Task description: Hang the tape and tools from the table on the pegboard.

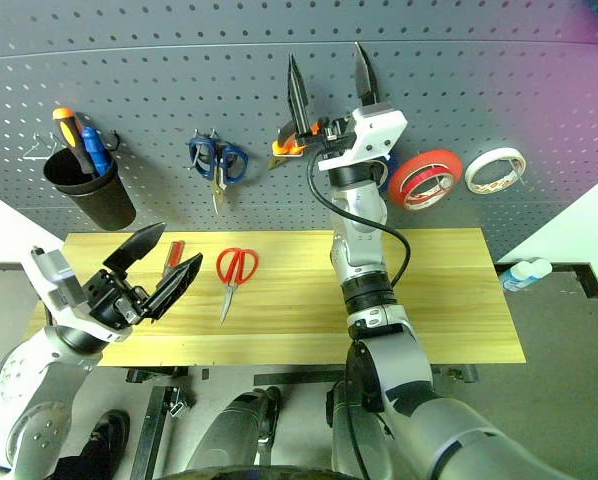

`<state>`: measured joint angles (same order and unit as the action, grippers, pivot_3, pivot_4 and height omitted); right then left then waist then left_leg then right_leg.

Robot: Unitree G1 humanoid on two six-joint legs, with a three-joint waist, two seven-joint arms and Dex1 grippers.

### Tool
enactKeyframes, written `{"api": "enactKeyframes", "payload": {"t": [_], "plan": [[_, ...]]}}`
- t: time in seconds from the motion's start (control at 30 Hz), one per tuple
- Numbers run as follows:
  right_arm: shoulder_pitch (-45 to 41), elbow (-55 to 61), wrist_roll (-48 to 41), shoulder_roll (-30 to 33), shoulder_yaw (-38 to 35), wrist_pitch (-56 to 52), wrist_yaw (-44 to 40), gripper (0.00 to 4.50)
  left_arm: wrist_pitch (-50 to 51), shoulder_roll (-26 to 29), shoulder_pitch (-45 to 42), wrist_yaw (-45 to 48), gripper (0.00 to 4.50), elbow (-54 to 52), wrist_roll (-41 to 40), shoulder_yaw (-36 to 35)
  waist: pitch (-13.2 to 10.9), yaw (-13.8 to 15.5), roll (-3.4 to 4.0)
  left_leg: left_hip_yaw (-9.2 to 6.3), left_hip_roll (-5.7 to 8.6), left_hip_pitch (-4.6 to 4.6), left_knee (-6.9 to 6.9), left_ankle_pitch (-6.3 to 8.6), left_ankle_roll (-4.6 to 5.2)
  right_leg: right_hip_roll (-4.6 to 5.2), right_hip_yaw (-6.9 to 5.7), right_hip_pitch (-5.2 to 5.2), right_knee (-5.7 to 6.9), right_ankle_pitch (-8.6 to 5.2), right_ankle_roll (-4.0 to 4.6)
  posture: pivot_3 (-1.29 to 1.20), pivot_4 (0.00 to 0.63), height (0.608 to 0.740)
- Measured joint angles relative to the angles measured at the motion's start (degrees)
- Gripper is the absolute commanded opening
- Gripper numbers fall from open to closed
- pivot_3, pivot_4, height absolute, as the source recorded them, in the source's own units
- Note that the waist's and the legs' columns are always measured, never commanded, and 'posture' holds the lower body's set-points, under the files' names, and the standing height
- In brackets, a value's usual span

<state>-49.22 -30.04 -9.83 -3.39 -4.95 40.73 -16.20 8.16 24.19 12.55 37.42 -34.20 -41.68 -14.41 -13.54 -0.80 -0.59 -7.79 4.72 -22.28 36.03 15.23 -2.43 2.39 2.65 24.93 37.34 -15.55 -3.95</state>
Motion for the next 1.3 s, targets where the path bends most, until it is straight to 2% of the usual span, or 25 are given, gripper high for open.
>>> {"api": "enactKeyframes", "payload": {"t": [0.3,0.53,0.7,0.8,0.97,1.07,1.3], "plan": [[7.6,8.8,-0.7,0.9,4.4,-2.2,-4.2,4.47,-2.2,-0.2,0.3,2.5,4.5,2.7,0.2,-0.1,0.0,0.0,-0.01,0.0,0.0,0.0,0.05,0.0,0.0,0.0,-0.01,-0.01,0.03,0.01,0.0,0.07,0.21,0.74],[18.8,20.3,-7.1,4.3,5.4,-11.0,-7.8,4.47,-3.8,-0.7,0.0,4.2,4.5,5.8,1.1,-0.1,0.0,0.1,-0.01,0.0,0.0,0.0,0.09,0.01,0.02,0.02,-0.01,-0.04,0.02,0.01,-0.02,0.04,0.205,0.74],[25.1,28.1,-8.1,6.3,6.1,-16.6,-8.4,4.47,-5.0,-1.0,-2.0,5.4,4.5,8.1,2.1,0.2,0.0,-0.2,0.0,0.0,-0.03,0.03,0.09,0.02,0.04,-0.01,-0.02,-0.03,0.09,0.04,-0.01,0.01,0.194,0.74],[29.8,33.3,-9.4,9.4,8.2,-21.0,-11.2,4.47,-5.4,-1.5,-3.2,5.9,4.5,10.2,3.2,0.3,0.0,-0.2,-0.03,0.0,-0.02,0.03,0.12,0.02,0.04,0.0,-0.03,-0.08,0.07,0.05,-0.03,-0.01,0.19,0.74],[35.8,34.7,-11.3,15.0,10.2,-27.7,-17.5,4.47,-6.5,-2.0,-5.2,6.1,4.5,14.6,6.2,1.7,0.1,-0.2,-0.07,0.03,-0.02,0.04,0.25,0.15,0.26,0.0,-0.03,-0.16,0.03,0.15,-0.12,-0.02,0.184,0.74],[36.4,34.8,-14.4,16.4,9.7,-32.9,-19.2,4.47,-6.3,-2.1,-6.8,5.0,4.5,16.9,8.6,2.6,0.1,-0.3,-0.09,0.02,-0.04,0.09,0.27,0.14,0.26,-0.02,-0.03,-0.2,0.04,0.22,-0.09,-0.04,0.181,0.74],[40.1,38.6,-25.5,25.0,7.8,-46.8,-30.2,4.47,-5.0,-2.1,-8.5,1.0,4.5,23.0,15.7,4.9,0.1,-0.3,-0.1,0.03,-0.05,0.18,0.29,0.18,0.33,-0.02,-0.04,-0.36,-0.1,0.23,-0.12,-0.06,0.18,0.74]]}}
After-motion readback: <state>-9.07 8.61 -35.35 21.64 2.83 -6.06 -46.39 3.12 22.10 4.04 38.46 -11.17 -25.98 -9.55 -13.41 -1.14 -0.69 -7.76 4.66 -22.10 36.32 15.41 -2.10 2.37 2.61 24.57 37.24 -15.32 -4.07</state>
